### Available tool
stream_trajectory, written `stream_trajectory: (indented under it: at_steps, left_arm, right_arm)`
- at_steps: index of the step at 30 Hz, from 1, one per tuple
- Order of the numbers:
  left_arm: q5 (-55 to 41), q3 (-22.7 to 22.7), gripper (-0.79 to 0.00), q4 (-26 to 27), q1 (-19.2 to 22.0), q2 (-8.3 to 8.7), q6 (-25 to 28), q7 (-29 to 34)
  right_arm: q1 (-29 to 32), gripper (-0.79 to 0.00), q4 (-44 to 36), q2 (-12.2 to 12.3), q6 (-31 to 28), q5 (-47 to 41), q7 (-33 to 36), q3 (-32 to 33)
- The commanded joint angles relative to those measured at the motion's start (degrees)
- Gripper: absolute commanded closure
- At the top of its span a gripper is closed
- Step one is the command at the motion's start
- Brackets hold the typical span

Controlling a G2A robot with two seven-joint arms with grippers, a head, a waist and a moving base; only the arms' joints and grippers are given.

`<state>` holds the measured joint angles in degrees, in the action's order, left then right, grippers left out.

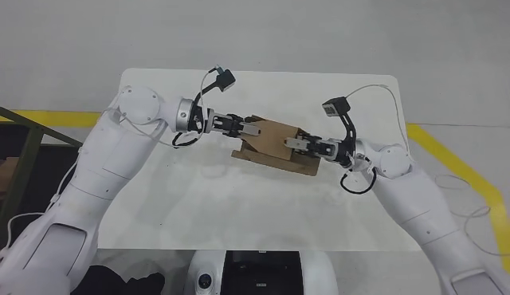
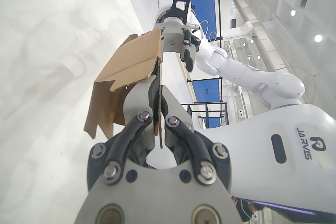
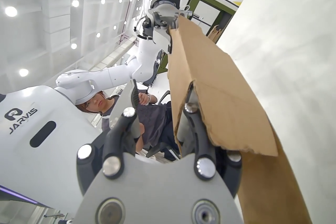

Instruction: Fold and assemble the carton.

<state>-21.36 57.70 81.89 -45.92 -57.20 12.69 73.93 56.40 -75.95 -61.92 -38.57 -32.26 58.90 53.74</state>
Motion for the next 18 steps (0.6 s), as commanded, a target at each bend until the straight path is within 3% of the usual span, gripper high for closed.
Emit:
stream_trajectory:
  at_steps: [1,10,14,18]
  left_arm:
    - [0.02,-0.09,0.0,-0.06,0.07,-0.05,0.01,-0.07]
    - [0.72,-0.23,0.0,0.06,0.13,-0.17,-0.02,-0.74]
    - [1.04,-0.27,0.0,0.2,0.09,-0.2,-0.1,-1.0]
    - [1.36,-0.3,0.0,0.46,0.0,-0.25,-0.08,-1.41]
  right_arm:
    - [0.18,-0.286,-0.27,-0.02,0.33,0.72,-0.71,0.2]
    - [1.13,-0.185,-1.28,-0.2,2.24,3.55,-3.39,0.92]
    - [1.39,-0.015,-1.55,-0.3,2.84,4.16,-3.89,1.16]
    - [1.56,0.0,-1.64,-0.4,3.39,4.31,-4.1,1.38]
